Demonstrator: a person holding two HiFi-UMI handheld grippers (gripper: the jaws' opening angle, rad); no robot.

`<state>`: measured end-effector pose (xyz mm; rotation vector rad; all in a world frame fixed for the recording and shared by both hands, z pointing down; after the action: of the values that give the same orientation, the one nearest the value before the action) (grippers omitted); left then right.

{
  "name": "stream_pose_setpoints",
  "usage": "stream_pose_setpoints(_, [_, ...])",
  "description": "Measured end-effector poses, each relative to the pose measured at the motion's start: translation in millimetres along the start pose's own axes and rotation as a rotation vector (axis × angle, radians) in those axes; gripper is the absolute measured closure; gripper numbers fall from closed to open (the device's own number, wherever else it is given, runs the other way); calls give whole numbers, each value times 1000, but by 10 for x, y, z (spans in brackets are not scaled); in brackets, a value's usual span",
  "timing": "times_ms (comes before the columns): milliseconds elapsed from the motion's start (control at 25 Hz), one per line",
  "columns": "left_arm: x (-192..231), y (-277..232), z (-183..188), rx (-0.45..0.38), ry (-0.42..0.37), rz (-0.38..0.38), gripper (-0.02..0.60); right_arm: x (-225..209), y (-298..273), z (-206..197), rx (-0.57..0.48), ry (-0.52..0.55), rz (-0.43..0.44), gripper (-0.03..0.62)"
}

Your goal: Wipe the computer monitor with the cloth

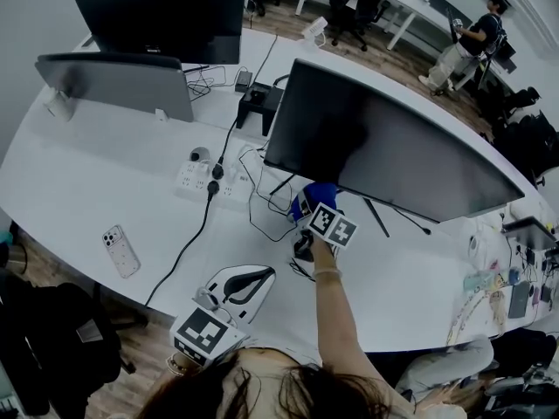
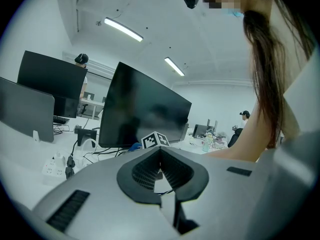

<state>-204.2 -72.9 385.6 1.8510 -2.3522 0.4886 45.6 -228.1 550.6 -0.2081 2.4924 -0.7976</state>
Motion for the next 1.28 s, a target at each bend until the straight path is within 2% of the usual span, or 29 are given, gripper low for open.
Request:
stream_pose_setpoints(600, [115, 95, -3, 2, -7, -43, 572, 193, -42, -52, 5, 5, 4, 497])
stream_pose_setpoints(1280, [275, 268, 1, -3, -2, -53, 572, 525, -176, -140, 27, 39, 29, 497])
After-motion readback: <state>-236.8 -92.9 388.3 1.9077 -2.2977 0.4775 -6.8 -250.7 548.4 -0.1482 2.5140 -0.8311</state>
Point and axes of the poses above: the fingertips, and each gripper's own axes: y backward along the fingers, x to its left, z out of its top, the point moved 9 cm from there along y, backward along the fingers, and after that the axes turned 12 degrees about -z, right-handed, at the moved point
